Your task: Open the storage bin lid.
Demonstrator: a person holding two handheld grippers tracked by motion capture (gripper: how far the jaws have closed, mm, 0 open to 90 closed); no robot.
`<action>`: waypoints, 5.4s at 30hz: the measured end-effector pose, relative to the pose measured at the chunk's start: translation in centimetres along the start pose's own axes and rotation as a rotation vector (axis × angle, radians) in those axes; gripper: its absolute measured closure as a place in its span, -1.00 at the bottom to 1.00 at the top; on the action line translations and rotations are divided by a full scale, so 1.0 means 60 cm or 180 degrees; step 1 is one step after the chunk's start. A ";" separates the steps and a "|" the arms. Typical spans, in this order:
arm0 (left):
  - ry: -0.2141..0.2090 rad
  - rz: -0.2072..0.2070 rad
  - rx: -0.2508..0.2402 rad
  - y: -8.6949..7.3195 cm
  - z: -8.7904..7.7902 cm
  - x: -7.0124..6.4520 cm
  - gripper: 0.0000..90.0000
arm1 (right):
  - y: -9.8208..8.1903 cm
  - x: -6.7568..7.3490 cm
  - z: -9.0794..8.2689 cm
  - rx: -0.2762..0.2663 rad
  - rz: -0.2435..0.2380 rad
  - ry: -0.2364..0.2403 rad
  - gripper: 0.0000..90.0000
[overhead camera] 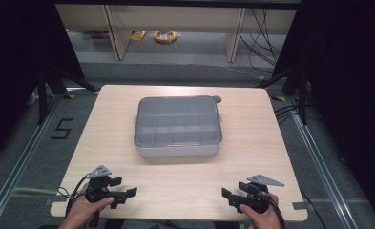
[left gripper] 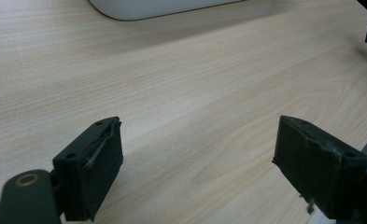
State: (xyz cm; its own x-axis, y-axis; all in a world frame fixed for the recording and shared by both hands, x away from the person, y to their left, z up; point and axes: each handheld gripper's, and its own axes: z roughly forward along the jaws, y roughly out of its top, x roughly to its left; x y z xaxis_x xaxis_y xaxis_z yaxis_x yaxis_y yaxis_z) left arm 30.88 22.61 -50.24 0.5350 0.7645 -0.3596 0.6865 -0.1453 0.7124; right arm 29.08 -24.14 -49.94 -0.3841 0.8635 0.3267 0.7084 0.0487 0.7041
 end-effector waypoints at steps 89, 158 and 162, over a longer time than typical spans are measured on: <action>0.0061 -0.0339 -0.0457 0.212 0.027 0.049 -0.61 | 0.261 -0.060 0.077 -0.0629 0.1011 0.0344 -0.33; 0.0183 -0.0723 -0.0591 0.297 0.107 0.130 0.16 | 0.325 -0.063 0.169 -0.0737 0.0805 0.0242 0.19; 0.0178 -0.0566 -0.0724 0.302 0.083 0.116 0.31 | 0.327 -0.066 0.155 -0.0874 0.0679 0.0248 0.30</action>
State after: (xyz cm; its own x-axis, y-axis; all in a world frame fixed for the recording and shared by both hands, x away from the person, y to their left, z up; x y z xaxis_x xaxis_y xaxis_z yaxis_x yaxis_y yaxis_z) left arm 49.49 22.17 -42.84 0.3839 0.7996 -0.4617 0.6357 0.1338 0.7603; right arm 49.98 -21.92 -43.29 -0.2963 0.7983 0.5243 0.5961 -0.2744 0.7546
